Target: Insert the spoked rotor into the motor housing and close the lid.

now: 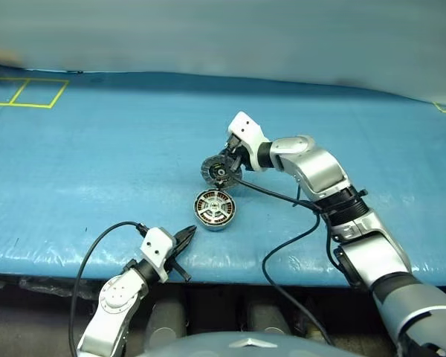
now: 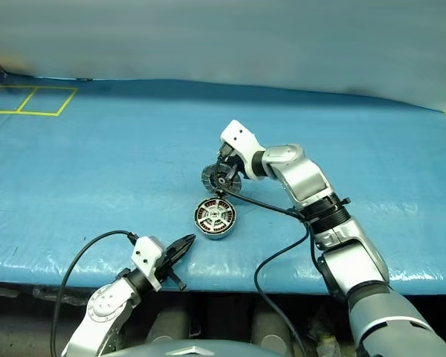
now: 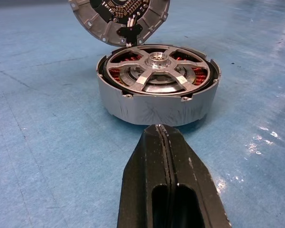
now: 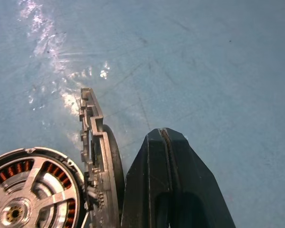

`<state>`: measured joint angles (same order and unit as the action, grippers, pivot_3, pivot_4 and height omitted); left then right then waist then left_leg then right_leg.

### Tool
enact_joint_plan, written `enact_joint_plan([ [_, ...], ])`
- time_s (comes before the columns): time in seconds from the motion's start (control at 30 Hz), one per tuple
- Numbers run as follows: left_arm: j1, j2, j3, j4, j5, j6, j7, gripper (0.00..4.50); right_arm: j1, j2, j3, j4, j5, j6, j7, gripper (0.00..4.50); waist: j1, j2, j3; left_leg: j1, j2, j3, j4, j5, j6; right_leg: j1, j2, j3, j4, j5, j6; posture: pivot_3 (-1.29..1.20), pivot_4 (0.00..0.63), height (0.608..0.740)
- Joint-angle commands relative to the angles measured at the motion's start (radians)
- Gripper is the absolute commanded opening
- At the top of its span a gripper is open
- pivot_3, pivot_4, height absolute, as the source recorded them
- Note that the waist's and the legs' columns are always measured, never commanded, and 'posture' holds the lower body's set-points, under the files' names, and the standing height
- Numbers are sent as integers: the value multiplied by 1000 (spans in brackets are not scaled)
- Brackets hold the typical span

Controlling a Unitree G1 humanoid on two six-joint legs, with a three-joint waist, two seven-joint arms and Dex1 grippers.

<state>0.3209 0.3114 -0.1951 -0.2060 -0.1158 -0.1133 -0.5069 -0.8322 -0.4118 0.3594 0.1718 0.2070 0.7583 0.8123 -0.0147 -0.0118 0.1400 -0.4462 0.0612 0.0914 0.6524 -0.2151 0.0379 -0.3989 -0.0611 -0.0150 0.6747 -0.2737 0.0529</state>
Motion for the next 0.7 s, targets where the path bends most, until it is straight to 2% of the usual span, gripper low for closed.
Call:
enact_joint_plan([
  [0.03,-4,-3,-2,-29,6,-19,2,0,34,-19,-5,-102,33,63,51,29,0,0,0,0,0,0,0,0,0,0,0,0,0,0,0,0,150,740],
  [0.4,-16,8,-7,-24,-1,-8,-10,0,322,52,-22,-365,101,219,-62,29,-3,0,0,1,0,-1,0,0,0,0,0,0,0,0,-1,0,150,740],
  [0.57,-29,12,-7,-22,-2,1,-21,0,384,80,-53,-445,89,186,-132,29,-3,0,0,1,0,-1,0,0,0,0,0,0,0,-1,-1,0,150,740],
  [0.7,-28,14,-5,-23,-2,1,-26,0,422,175,-148,-510,45,88,-307,29,-5,0,0,1,0,-1,0,0,0,0,0,0,0,-1,-1,0,150,740],
])
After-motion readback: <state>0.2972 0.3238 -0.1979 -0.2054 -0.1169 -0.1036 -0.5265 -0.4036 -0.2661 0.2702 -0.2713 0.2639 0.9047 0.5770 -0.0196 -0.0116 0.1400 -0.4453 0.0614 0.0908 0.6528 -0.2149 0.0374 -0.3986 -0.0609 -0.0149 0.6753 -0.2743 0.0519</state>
